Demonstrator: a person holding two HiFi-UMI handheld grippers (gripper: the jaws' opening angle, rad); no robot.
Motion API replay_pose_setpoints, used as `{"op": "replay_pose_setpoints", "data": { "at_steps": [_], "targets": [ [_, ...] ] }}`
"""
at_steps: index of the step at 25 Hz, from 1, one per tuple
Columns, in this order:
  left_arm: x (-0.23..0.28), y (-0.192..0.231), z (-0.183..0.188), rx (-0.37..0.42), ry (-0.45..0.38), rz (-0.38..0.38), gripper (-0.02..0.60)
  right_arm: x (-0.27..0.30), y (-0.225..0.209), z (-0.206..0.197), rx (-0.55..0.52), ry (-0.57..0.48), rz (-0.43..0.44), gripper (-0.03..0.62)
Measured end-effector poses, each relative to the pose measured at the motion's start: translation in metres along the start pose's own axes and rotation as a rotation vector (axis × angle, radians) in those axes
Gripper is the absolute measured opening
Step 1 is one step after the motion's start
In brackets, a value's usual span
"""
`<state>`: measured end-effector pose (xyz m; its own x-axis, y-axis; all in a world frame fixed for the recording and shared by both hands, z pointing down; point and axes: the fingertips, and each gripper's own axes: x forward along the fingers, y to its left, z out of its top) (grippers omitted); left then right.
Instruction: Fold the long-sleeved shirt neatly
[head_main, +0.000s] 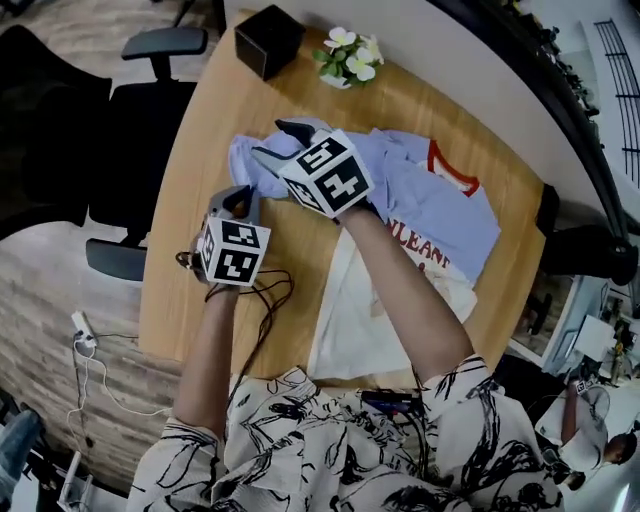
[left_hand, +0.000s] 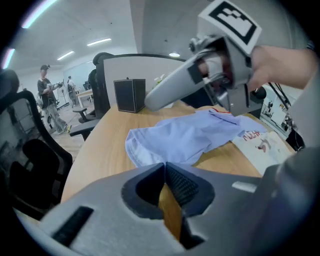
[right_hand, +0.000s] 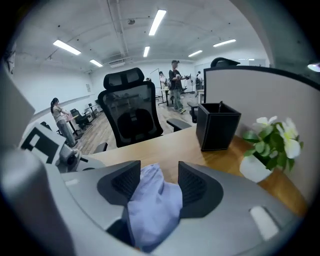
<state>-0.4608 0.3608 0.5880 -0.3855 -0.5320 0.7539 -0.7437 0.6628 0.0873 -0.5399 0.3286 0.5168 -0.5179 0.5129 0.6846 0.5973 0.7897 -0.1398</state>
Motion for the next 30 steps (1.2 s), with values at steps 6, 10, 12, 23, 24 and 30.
{"op": "replay_pose_setpoints", "data": {
  "at_steps": [6, 10, 12, 23, 24, 30],
  "targets": [
    [-0.004, -0.001, -0.005, 0.041, -0.026, 0.028, 0.018, 0.059, 0.016, -0.004, -0.043, 0.219, 0.126, 0.22],
    [-0.003, -0.002, -0.007, 0.09, -0.018, 0.045, 0.018, 0.08, 0.019, -0.021, -0.072, 0.348, 0.121, 0.157],
    [-0.003, -0.001, -0.007, 0.092, -0.014, 0.045, 0.018, 0.085, 0.019, -0.027, -0.072, 0.378, 0.112, 0.036],
    [-0.12, 0.09, 0.054, -0.009, -0.199, 0.314, 0.017, 0.038, 0.055, 0.116, -0.033, -0.032, 0.191, 0.02],
    [-0.134, 0.097, 0.061, -0.008, -0.22, 0.345, 0.017, 0.031, 0.059, 0.129, -0.033, -0.067, 0.199, 0.02],
    [-0.204, 0.111, 0.118, 0.068, -0.349, 0.455, 0.017, -0.02, 0.079, 0.2, -0.034, -0.262, 0.223, 0.02]
  ]
}}
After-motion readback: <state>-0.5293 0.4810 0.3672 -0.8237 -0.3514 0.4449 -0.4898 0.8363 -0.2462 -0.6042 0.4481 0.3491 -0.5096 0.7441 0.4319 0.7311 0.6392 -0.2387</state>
